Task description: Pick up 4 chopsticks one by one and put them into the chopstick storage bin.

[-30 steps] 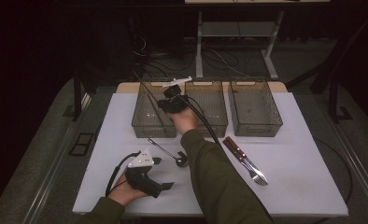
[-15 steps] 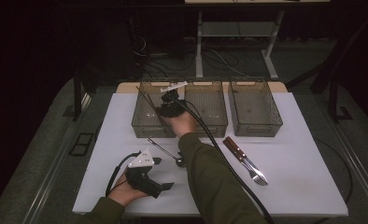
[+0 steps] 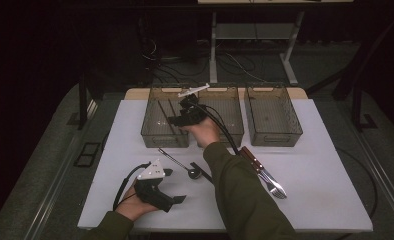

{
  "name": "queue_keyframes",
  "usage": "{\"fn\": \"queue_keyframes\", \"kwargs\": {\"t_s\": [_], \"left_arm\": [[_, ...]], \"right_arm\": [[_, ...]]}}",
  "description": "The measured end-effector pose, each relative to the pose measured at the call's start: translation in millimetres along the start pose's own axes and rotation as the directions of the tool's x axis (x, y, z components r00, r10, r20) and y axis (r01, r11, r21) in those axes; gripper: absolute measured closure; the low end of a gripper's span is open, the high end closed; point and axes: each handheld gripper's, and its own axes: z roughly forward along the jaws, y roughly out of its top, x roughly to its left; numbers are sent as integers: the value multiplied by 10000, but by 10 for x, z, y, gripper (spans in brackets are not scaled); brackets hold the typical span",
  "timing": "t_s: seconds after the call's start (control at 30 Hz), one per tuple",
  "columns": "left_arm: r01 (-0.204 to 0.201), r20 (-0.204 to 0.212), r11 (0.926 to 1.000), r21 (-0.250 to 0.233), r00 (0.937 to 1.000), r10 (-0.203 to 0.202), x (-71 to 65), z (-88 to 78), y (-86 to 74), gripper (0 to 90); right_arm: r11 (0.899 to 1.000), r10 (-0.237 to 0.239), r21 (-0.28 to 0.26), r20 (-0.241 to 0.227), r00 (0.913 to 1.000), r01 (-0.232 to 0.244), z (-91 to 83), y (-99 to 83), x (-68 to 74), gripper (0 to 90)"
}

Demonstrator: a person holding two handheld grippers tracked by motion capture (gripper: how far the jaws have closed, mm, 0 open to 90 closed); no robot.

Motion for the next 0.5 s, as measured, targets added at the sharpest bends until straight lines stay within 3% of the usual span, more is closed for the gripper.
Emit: {"fn": "queue_keyframes", "kwargs": {"t_s": [0.23,0.5], "left_arm": [[-71,-36,9999,93,10000,71,7,-3,1,0],[48,-79,10000,87,10000,-47,-2,-2,-5,0]], "right_arm": [[9982,-603,34,-41,9982,603,-329,-96,-40,329],[9964,-839,-99,-241,9962,837,-674,-262,-109,321]]}}
